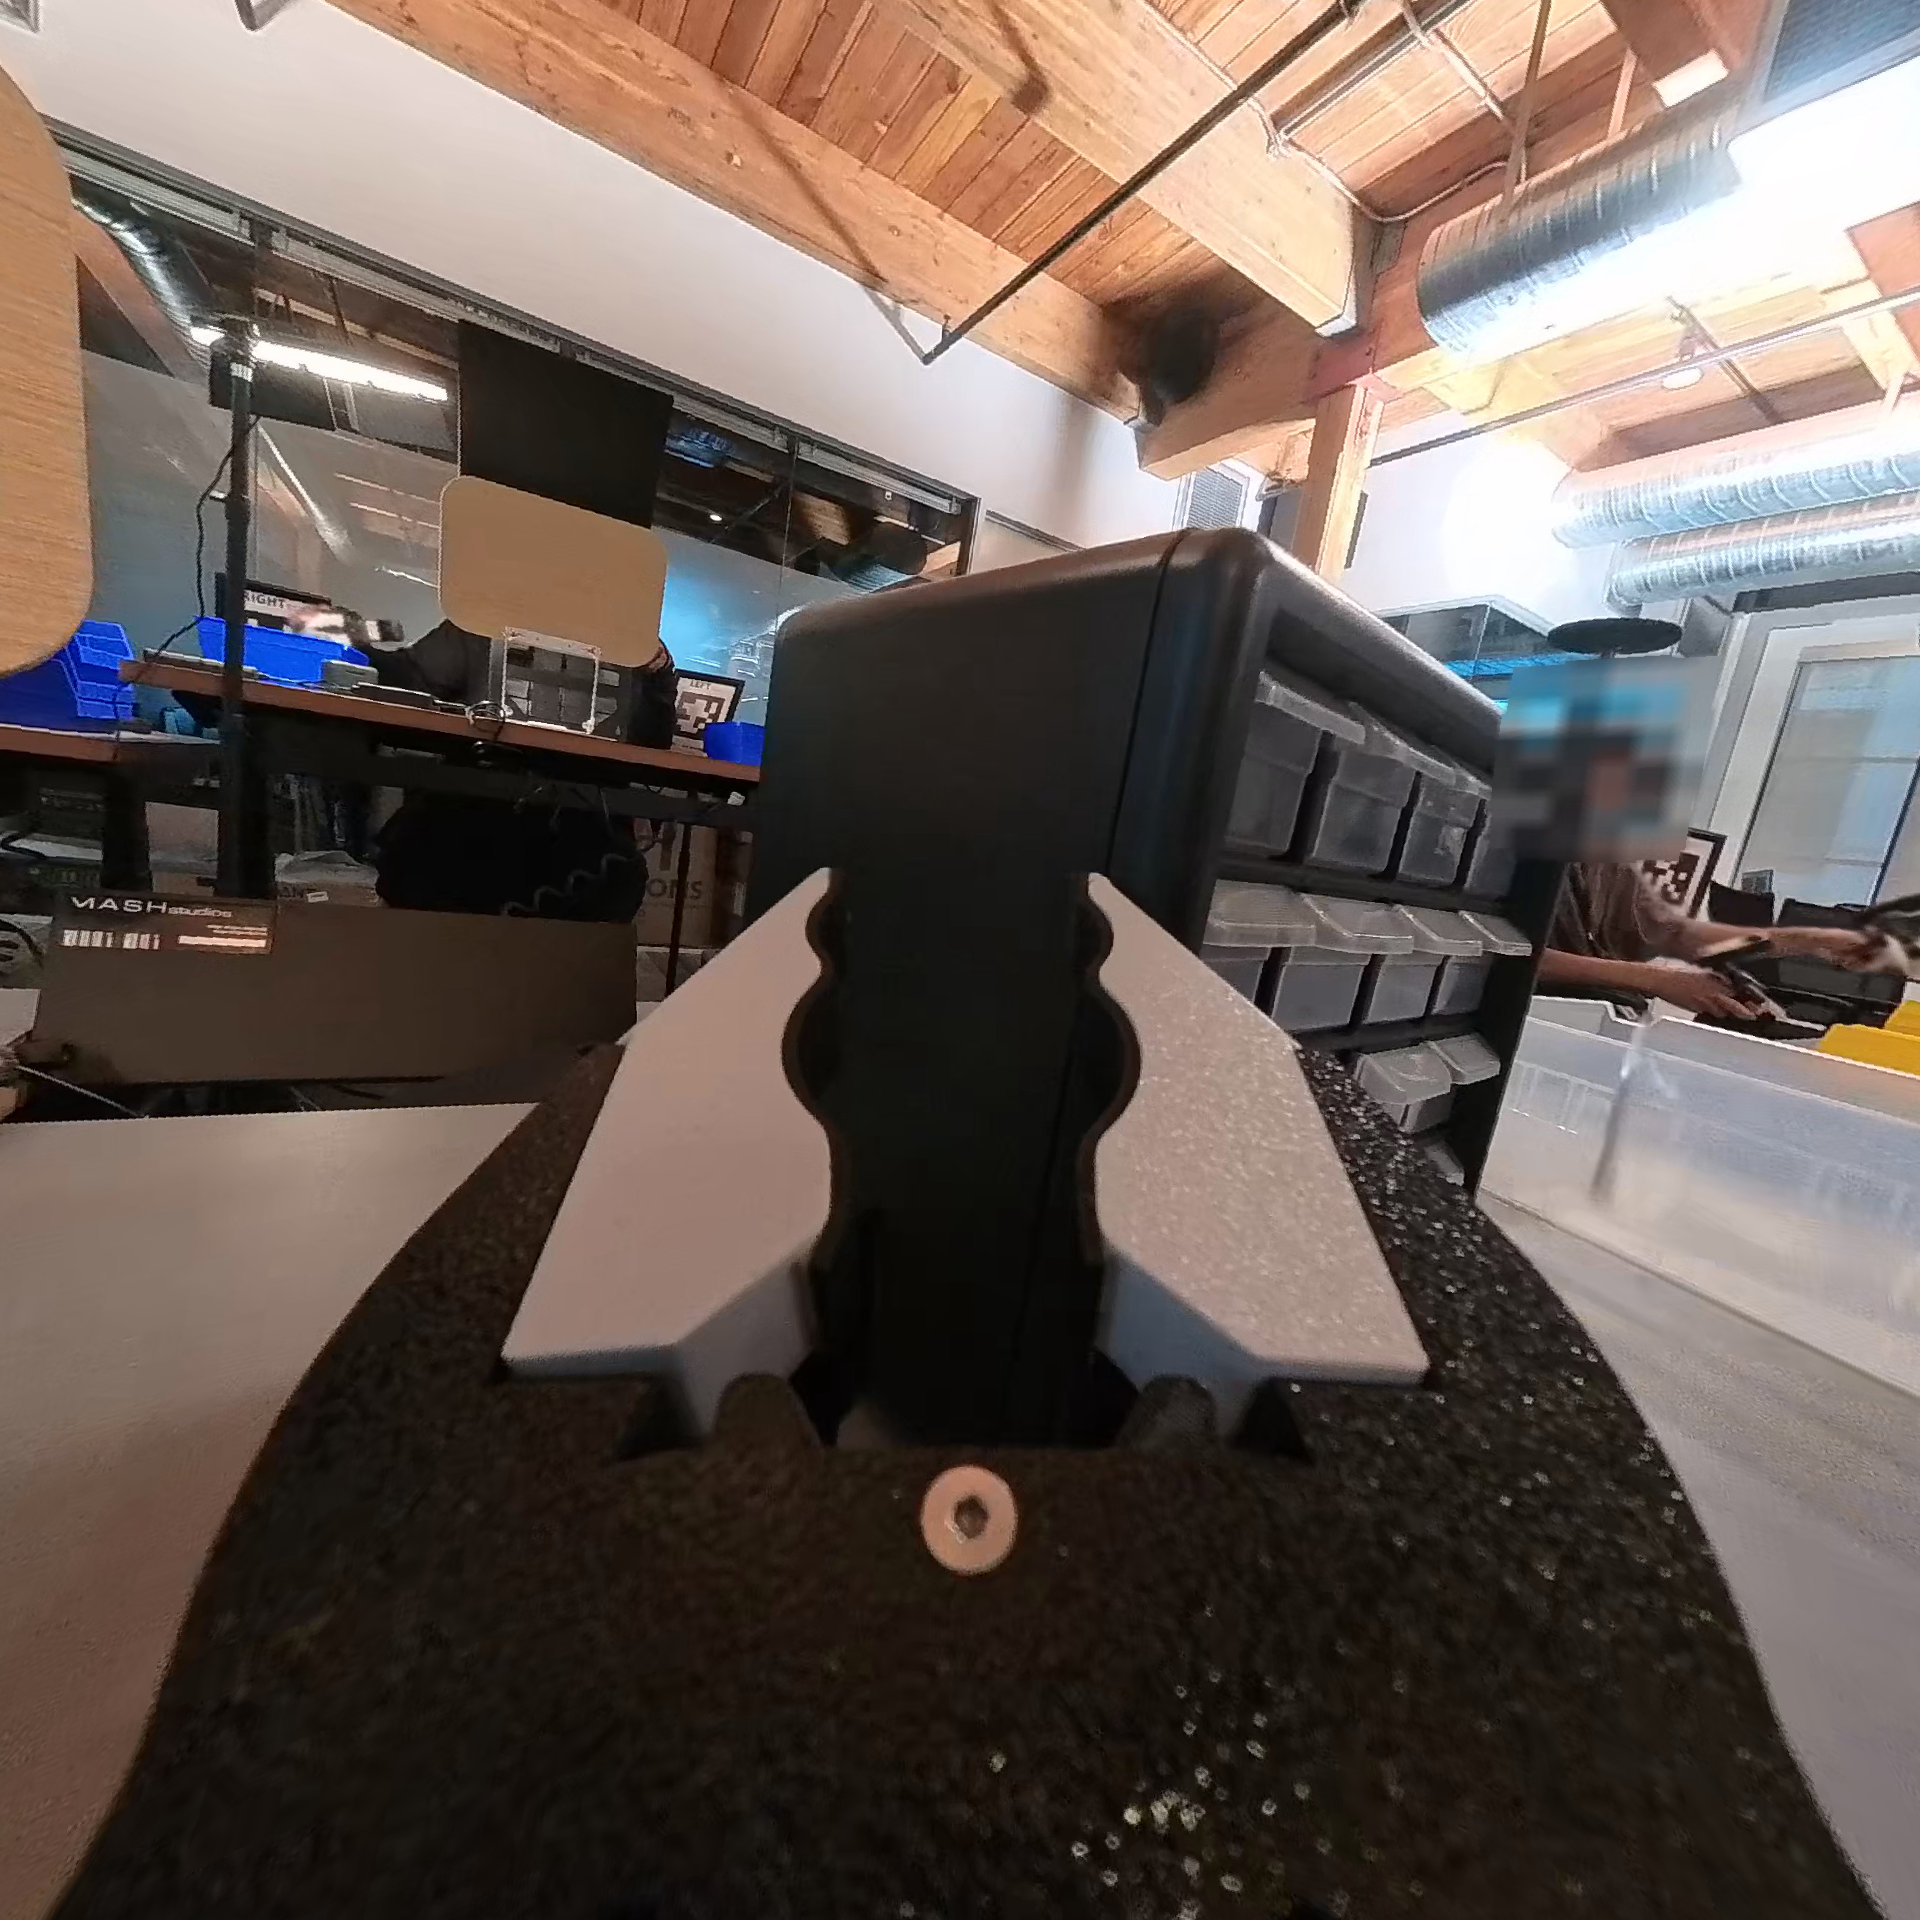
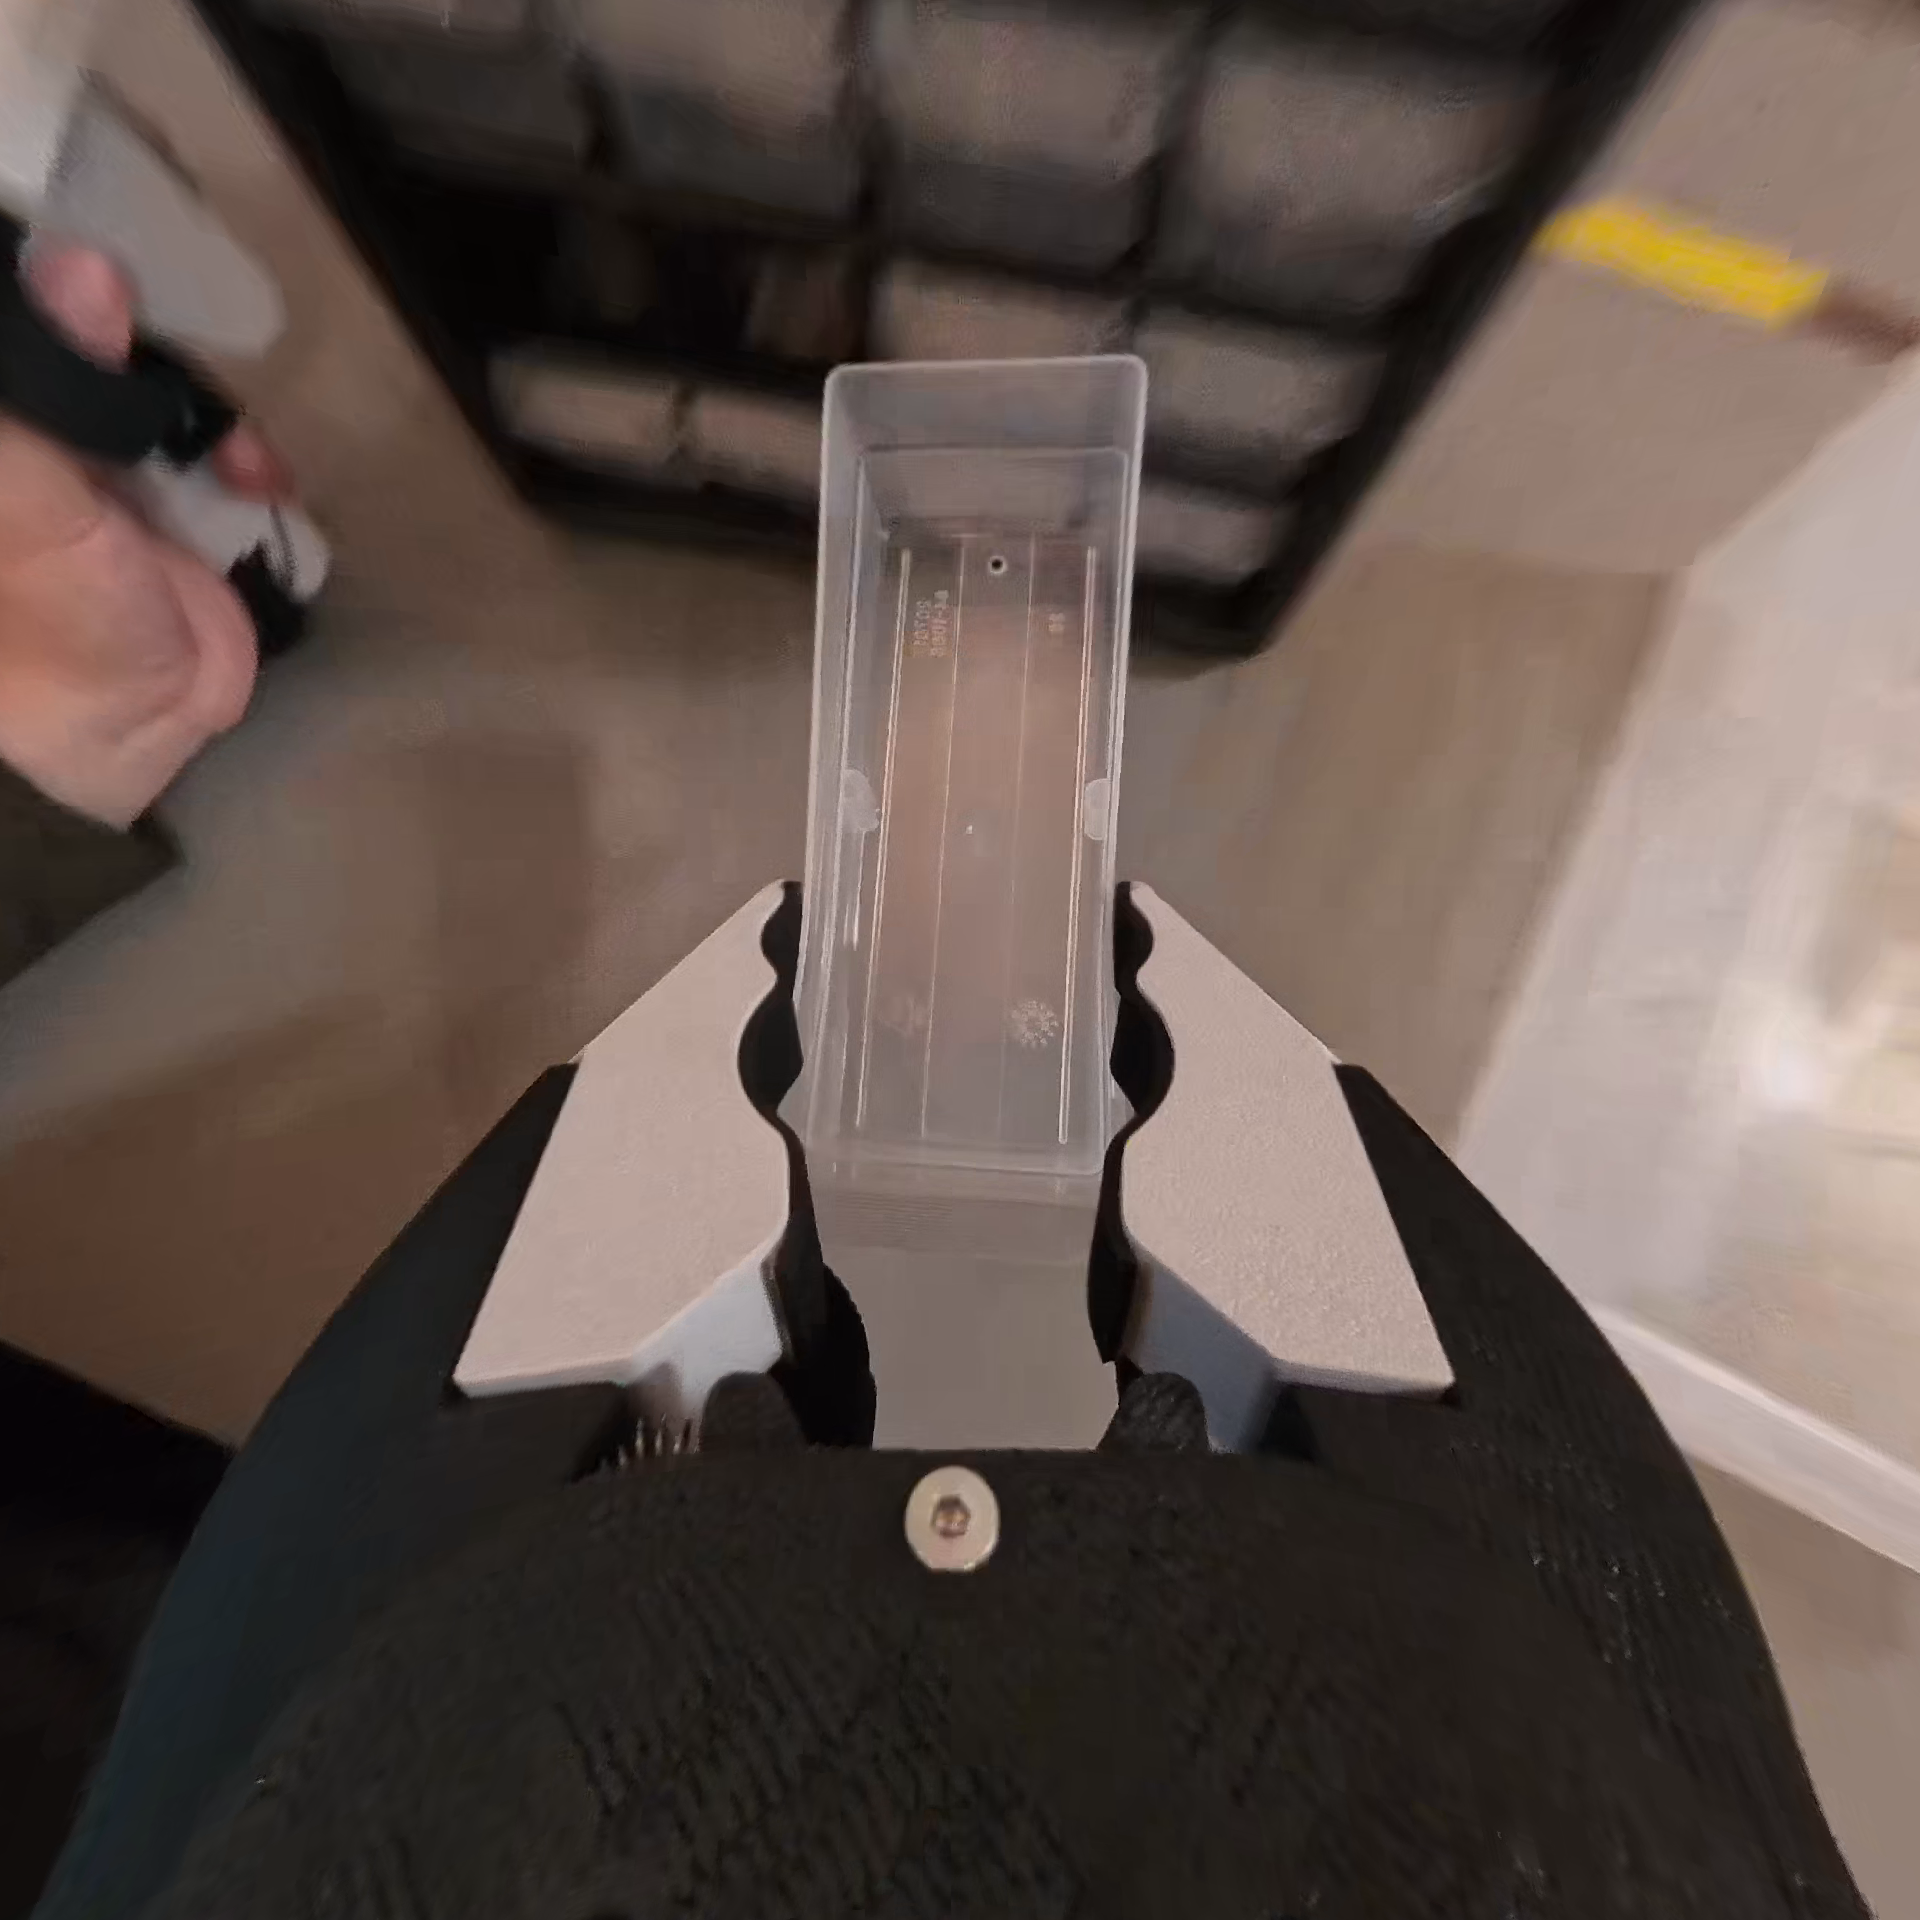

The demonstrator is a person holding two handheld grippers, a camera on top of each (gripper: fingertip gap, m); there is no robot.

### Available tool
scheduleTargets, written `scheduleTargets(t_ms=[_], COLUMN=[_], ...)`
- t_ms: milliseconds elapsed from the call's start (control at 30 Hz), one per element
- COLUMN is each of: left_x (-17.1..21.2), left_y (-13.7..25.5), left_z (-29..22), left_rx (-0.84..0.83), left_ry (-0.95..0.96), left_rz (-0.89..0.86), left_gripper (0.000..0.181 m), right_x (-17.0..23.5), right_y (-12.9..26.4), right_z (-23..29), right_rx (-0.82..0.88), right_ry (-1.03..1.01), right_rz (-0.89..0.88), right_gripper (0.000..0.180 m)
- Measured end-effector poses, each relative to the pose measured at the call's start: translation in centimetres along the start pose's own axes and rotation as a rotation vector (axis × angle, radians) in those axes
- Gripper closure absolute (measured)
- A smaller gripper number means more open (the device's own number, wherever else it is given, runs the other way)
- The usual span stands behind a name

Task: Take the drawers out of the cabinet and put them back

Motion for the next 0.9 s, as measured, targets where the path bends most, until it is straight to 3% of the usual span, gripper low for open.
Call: scheduleTargets(t_ms=[133,200,267,333,467,600,833,900], left_x=[0.0,0.0,0.0,0.0,0.0,0.0,0.0,0.0], left_y=[0.0,0.0,0.0,0.0,0.0,0.0,0.1,0.0], left_z=[0.0,0.0,0.0,0.0,0.0,-0.1,-0.4,-0.3], left_rx=[-0.009,-0.009,-0.009,-0.011,-0.013,-0.013,-0.013,-0.013], left_ry=[-0.005,-0.006,-0.01,-0.018,-0.036,-0.053,-0.083,-0.081], left_rz=[0.002,0.002,0.002,0.004,0.006,0.009,0.013,0.014], left_gripper=[0.138,0.138,0.138,0.138,0.139,0.141,0.145,0.146], right_x=[-4.0,-5.0,-5.1,-4.5,-2.7,-1.3,-1.6,-1.9], right_y=[5.6,7.1,7.0,5.7,1.5,-1.8,-5.9,-6.6], right_z=[-9.6,-14.7,-19.1,-22.3,-24.1,-26.2,-28.4,-28.5], right_rx=[0.205,0.316,0.341,0.293,0.04,-0.043,-0.058,-0.021], right_ry=[0.006,0.05,0.109,0.196,0.368,0.537,0.668,0.717], right_rz=[-0.223,-0.183,-0.029,0.137,0.386,0.593,0.696,0.673], right_gripper=[0.121,0.121,0.121,0.121,0.12,0.12,0.116,0.105])
Point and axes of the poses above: each gripper's, where its closed fingertips meet, y back along the fingers, x out of its underside, z = x × y across the jaws, the point moved 6 cm from there along y, back along the fingers, and after that the axes turned 13 degrees about -y, right-handed, at the moved point
